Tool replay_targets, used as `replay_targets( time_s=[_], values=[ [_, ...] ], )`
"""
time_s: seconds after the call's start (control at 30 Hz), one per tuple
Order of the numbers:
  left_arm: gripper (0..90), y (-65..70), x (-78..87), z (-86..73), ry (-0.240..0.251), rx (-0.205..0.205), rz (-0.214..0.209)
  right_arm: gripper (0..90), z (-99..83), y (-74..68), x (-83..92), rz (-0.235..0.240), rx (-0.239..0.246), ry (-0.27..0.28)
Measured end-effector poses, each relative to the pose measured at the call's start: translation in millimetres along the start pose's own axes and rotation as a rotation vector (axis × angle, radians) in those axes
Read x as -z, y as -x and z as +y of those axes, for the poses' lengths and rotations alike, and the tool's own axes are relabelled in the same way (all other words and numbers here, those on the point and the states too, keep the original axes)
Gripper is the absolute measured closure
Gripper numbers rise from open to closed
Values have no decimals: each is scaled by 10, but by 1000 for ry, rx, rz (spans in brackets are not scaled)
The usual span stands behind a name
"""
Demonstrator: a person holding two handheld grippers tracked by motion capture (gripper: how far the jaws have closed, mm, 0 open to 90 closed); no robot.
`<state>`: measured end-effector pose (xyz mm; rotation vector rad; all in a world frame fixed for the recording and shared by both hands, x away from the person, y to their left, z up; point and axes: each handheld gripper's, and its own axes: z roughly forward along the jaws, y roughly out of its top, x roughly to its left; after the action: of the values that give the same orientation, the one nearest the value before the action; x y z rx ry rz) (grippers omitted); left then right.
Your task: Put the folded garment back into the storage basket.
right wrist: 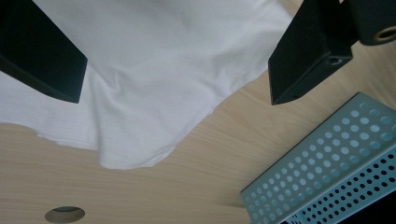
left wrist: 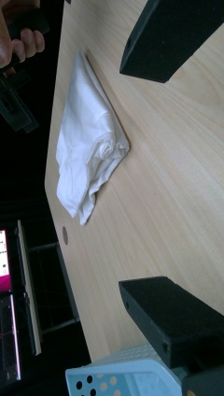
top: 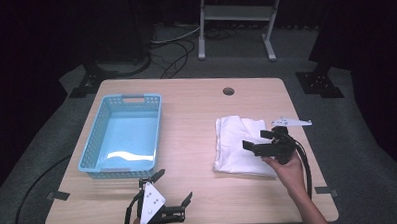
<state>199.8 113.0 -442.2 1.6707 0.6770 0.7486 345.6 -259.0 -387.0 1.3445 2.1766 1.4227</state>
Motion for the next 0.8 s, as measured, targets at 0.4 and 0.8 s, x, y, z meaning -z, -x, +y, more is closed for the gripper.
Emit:
replay_targets(
  time_s=[0.4,0.8],
  values=[
    [0,-1,1,0,1,-1,2,45,166,-8,-106,-14,27,-62],
    [0,-3,-3,0,-2,0,-2,46,300,-35,-174,-2,39,-93]
  ],
)
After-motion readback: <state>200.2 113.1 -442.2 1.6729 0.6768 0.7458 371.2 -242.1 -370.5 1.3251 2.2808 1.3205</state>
